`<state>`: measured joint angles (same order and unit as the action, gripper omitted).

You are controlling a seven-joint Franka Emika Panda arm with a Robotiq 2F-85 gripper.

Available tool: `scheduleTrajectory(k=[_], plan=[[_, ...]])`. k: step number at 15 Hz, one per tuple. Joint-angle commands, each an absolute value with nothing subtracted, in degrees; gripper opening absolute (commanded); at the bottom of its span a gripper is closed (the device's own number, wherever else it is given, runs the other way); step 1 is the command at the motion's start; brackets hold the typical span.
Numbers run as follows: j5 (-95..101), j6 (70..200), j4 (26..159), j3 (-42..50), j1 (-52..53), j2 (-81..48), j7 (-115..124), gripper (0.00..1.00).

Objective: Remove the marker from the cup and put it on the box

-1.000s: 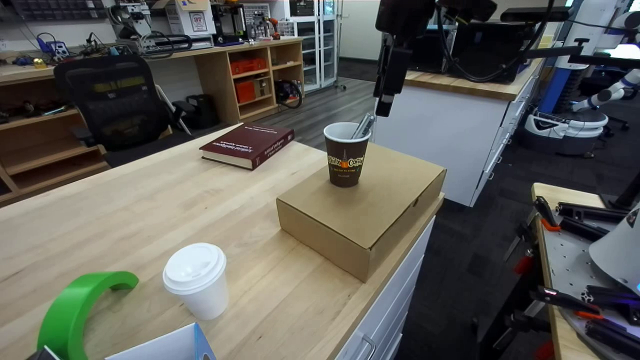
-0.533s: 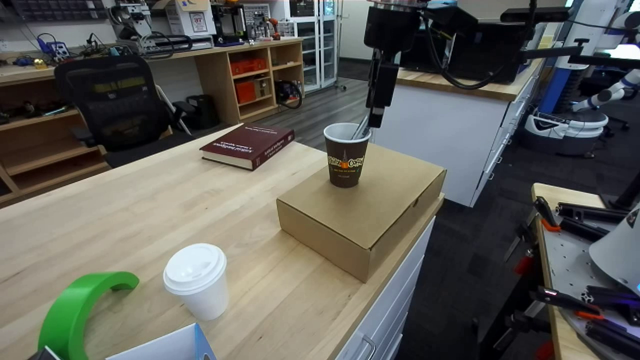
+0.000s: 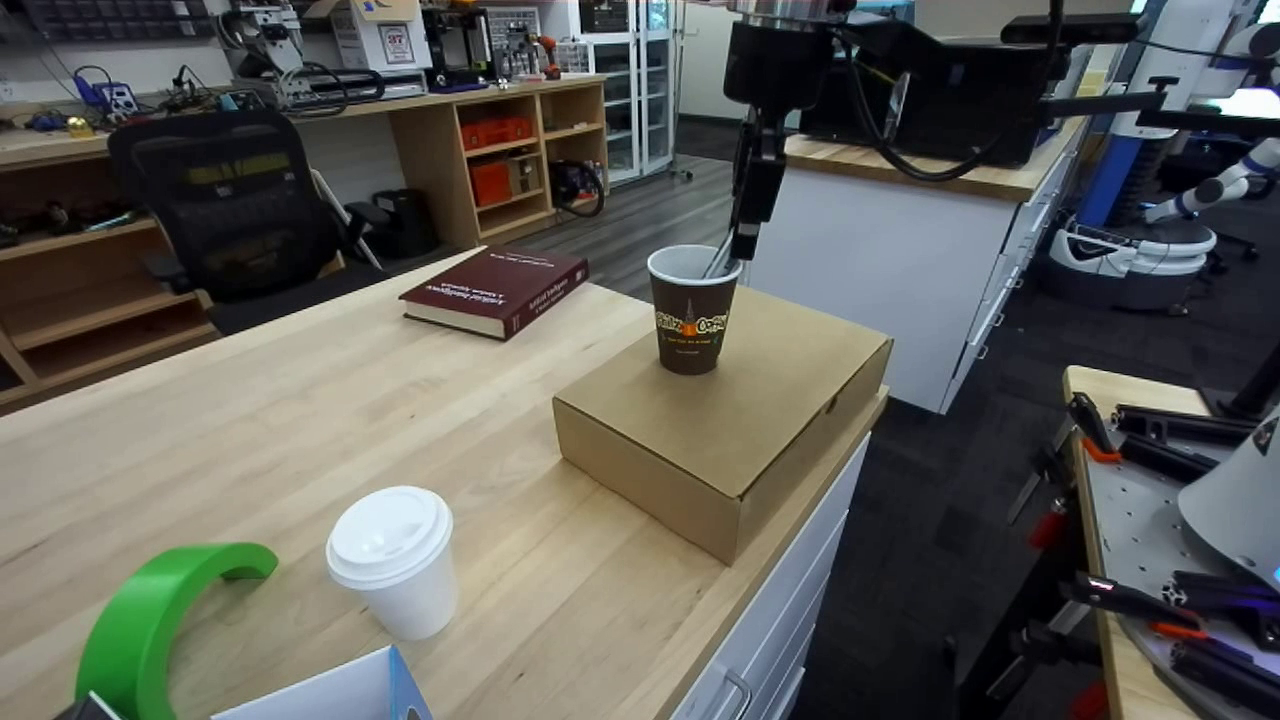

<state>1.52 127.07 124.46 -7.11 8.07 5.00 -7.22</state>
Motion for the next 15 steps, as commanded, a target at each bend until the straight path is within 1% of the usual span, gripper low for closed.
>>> scheduleTrajectory(k=[1, 2, 3, 5, 10, 15], plan=[[2.5, 126.5, 123.5, -7.0, 7.7, 4.6, -8.3, 0.15], [2.6, 126.5, 123.5, -7.0, 7.7, 4.7, -8.4, 0.08], [2.6, 126.5, 123.5, -7.1, 7.8, 4.8, -8.4, 0.03], [2.8, 126.5, 123.6, -7.1, 7.8, 5.2, -8.6, 0.06], [4.4, 124.7, 124.5, -7.4, 8.0, 8.9, -9.2, 0.06], [6.1, 120.1, 124.9, -7.9, 8.3, 14.5, -9.0, 0.06]])
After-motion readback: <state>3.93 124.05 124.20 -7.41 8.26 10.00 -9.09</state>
